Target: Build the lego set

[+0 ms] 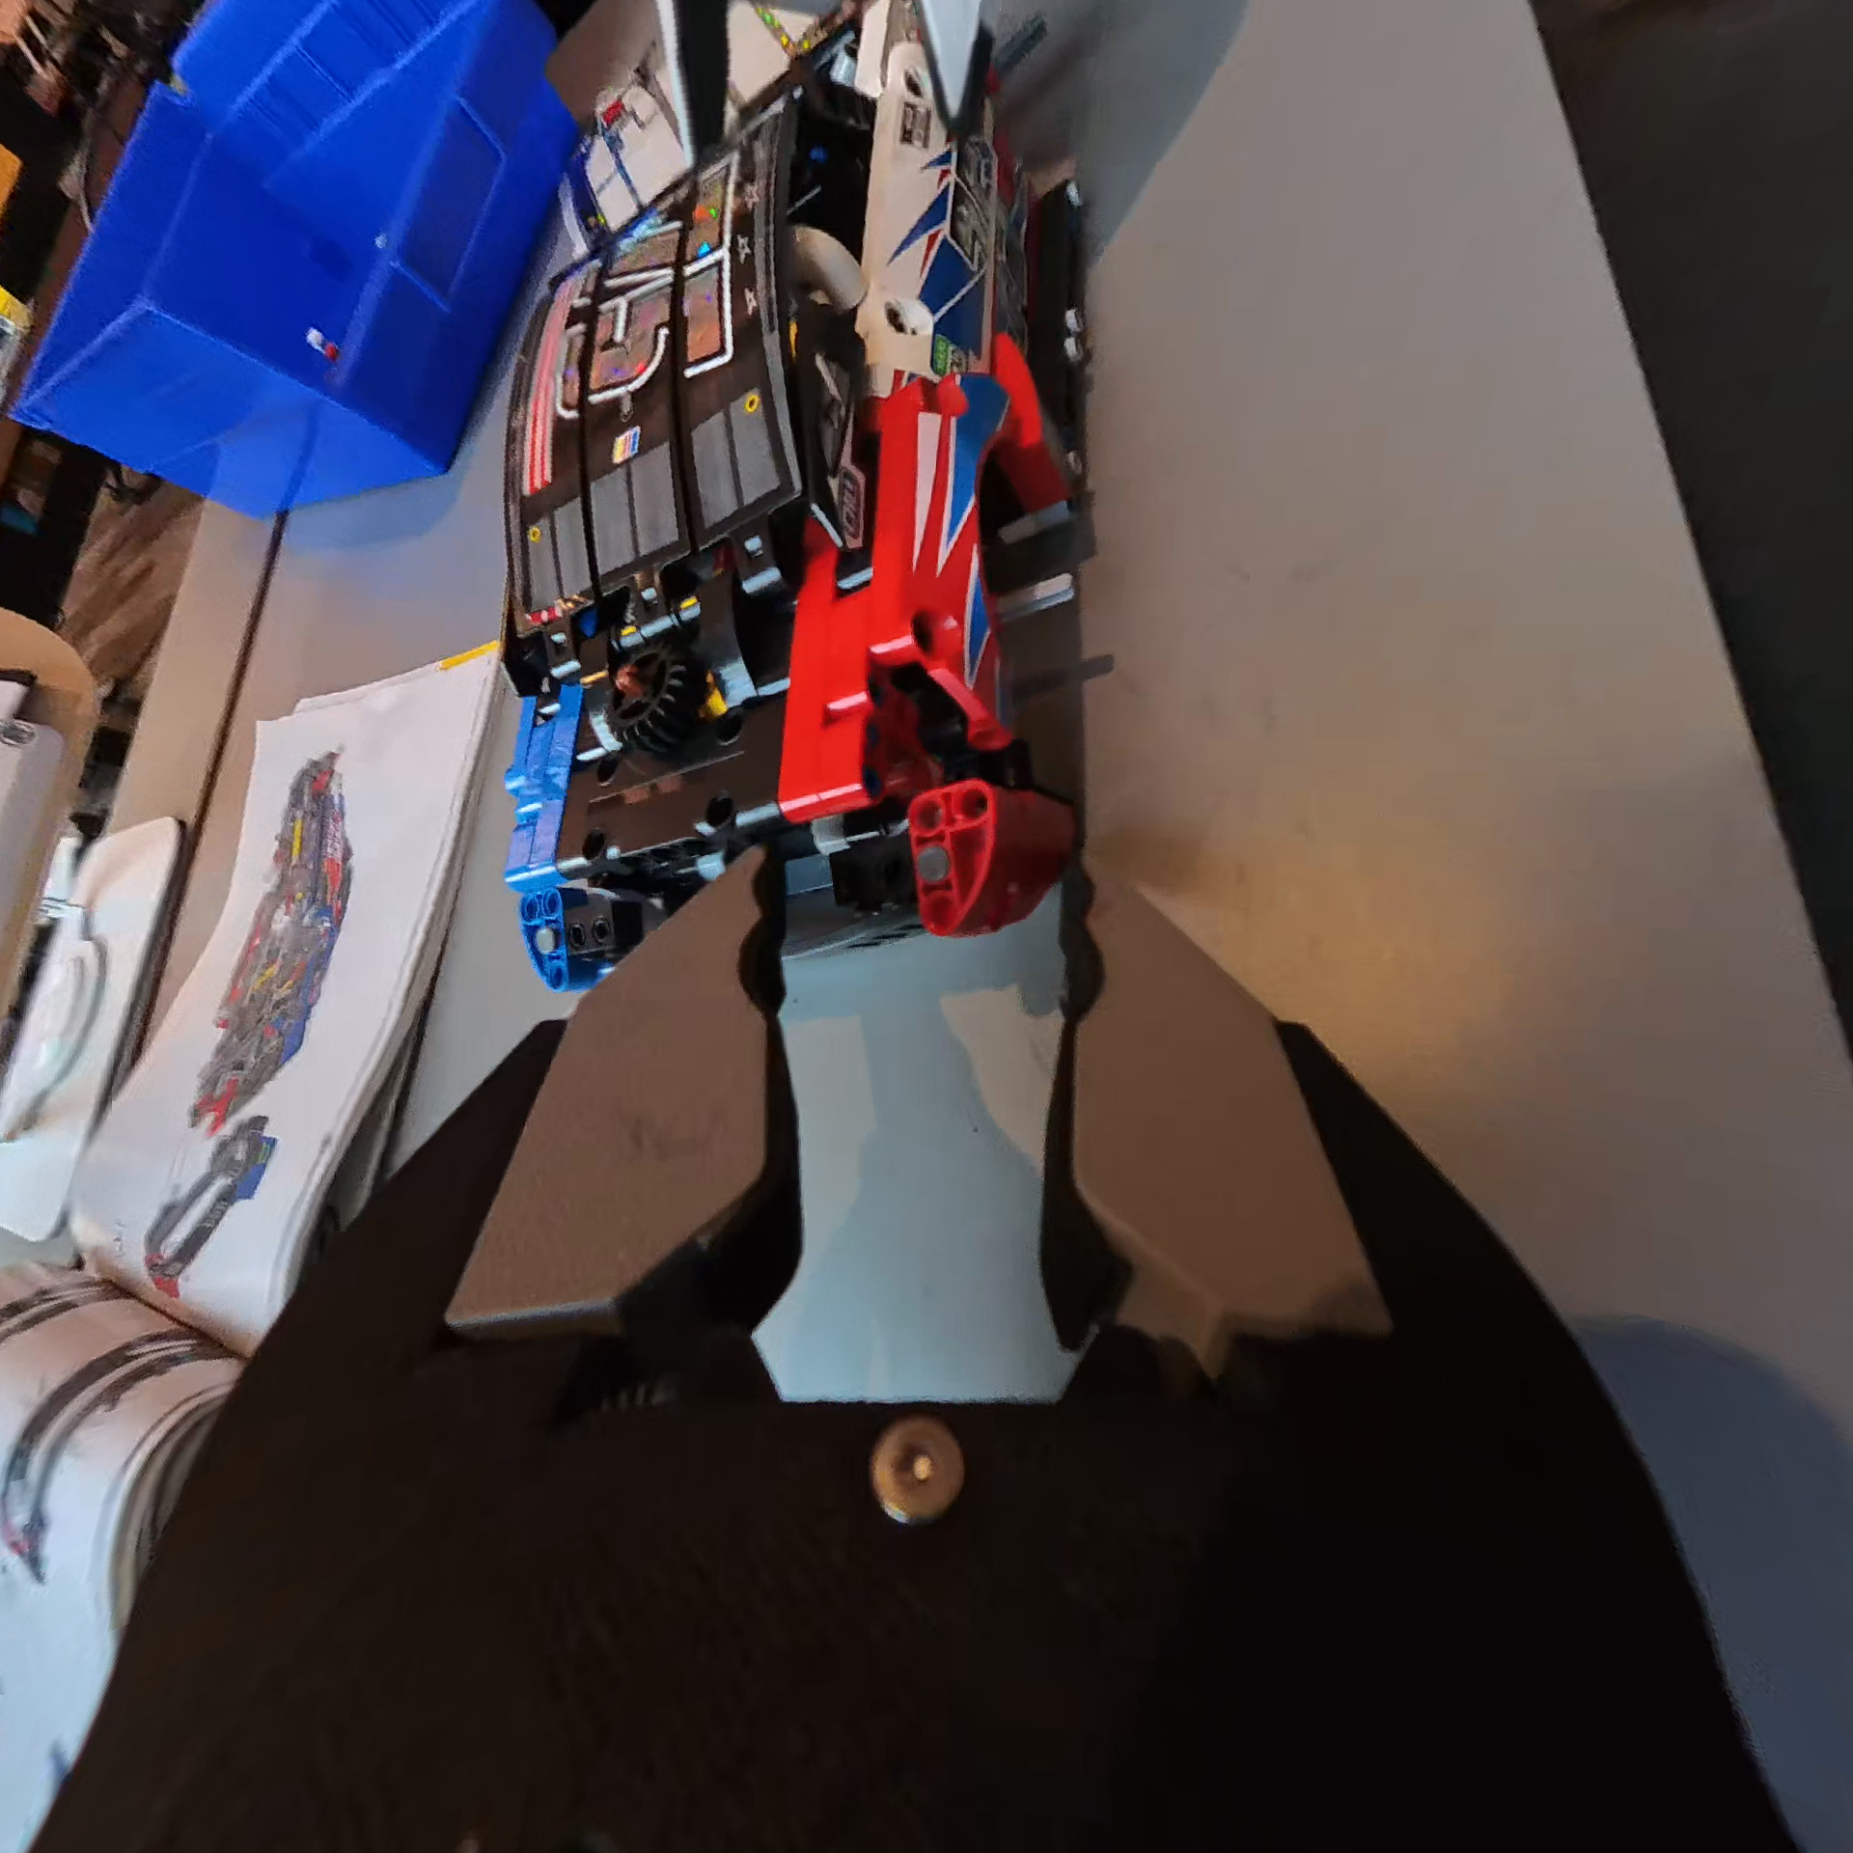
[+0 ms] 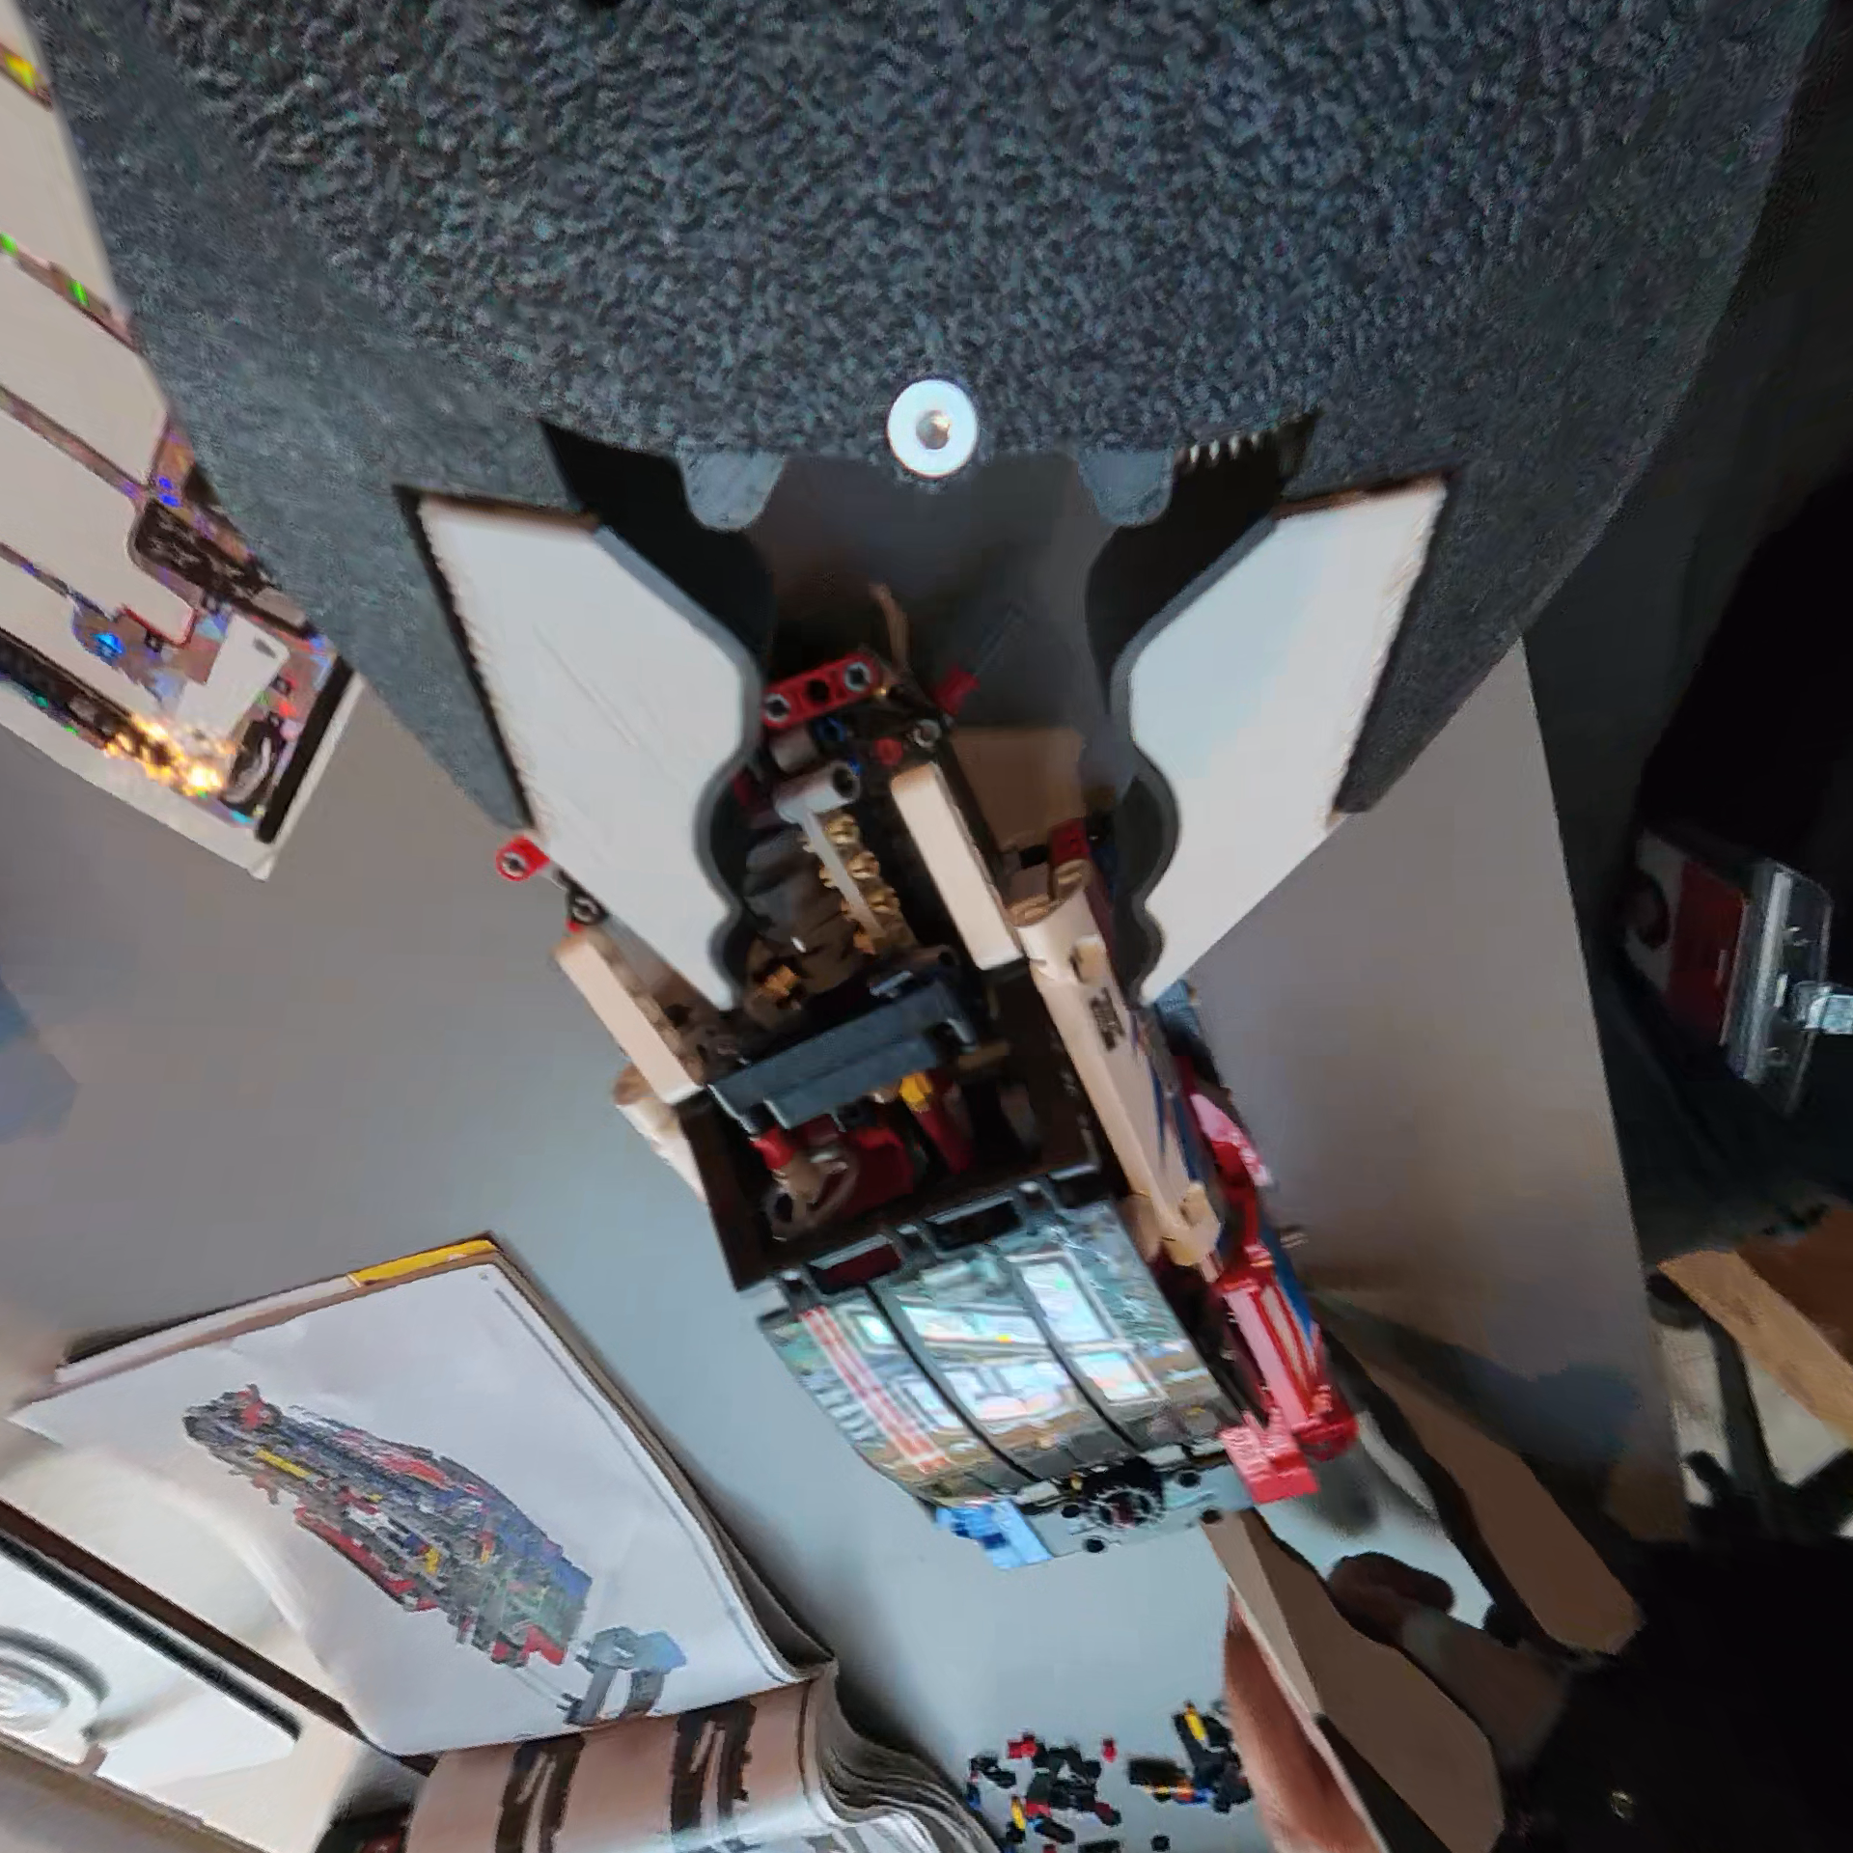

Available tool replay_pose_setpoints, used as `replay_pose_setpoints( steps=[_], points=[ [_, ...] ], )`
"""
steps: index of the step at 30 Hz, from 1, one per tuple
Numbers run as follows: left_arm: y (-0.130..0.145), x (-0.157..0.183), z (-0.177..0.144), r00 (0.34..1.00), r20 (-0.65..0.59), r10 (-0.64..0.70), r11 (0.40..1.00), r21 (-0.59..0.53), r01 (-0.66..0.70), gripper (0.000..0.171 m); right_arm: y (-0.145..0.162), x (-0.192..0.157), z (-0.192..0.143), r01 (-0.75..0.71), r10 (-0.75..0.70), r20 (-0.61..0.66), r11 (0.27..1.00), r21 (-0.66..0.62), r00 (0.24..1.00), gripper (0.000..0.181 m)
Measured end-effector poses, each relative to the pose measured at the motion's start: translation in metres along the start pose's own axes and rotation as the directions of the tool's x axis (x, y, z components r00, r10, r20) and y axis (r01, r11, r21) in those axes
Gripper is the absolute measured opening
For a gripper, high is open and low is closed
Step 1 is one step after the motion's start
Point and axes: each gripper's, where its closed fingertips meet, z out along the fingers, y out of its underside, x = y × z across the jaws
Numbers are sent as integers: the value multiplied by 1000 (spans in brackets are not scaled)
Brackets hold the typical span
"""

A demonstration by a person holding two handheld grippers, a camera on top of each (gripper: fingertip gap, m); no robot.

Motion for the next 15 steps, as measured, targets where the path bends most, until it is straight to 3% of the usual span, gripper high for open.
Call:
replay_pose_setpoints(
  steps=[1, 4, 7, 11, 15],
  points=[
    [0, 3, 2, 999, -27, -28, 1000, -8, 28, 43, -3, -3, 2, 9, -9, 15, 1000, -1, 1000, 63],
    [-2, 3, 6, 992, -38, -122, 992, -5, 122, 41, -4, 2, 6, 16, -16, -11, 999, -30, 1000, 72],
    [-3, 4, 4, 980, -69, -188, 982, -9, 188, 38, -7, 3, 6, 5, -5, -13, 1000, -14, 1000, 71],
    [-9, 9, 1, 928, -163, -335, 941, -6, 339, 33, -6, 0, 5, 23, -23, -27, 1000, -9, 999, 75],
    [-11, 9, -1, 906, -190, -380, 922, 0, 387, 32, -10, -2, 0, 61, -60, -88, 998, 5, 994, 75]
  ],
)
